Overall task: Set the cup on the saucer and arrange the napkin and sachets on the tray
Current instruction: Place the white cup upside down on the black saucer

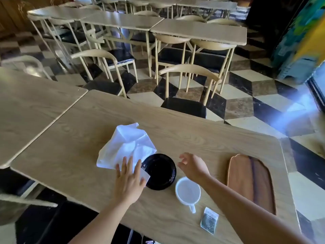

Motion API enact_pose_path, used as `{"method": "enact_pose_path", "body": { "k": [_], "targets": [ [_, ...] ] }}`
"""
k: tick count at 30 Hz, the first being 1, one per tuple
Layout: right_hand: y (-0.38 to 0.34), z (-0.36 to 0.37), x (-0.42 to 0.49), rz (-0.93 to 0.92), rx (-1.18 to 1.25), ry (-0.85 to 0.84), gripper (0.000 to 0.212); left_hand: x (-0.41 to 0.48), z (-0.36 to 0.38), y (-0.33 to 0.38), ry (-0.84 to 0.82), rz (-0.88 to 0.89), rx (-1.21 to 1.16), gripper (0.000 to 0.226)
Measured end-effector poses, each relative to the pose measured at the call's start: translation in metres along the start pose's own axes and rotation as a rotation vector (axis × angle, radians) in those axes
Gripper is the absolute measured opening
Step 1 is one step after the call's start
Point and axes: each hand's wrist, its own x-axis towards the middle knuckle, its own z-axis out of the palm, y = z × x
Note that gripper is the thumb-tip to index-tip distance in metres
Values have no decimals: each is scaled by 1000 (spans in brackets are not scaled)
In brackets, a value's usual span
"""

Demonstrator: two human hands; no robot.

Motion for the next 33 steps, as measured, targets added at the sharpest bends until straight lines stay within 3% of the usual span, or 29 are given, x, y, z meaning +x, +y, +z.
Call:
{"method": "enact_pose_path", "body": {
  "k": [6, 11, 16, 20, 33],
  "targets": [
    [-4, 34, 43, 143, -47, -70, 43, 16, 38, -15, -54, -7, -110, 63],
    [4, 58, 66, 158, -72, -108, 47, 17, 61, -30, -49, -20, -222, 60],
    [8, 67, 80, 80, -96, -133, 17, 16, 68, -35, -20, -17, -250, 55],
    [20, 62, 84, 86, -35, -107, 8, 16, 69, -32, -37, -23, -198, 57],
    [85, 9, 89, 314, 207, 103, 5, 19, 70, -18, -41, -39, -27, 58]
  ]
}}
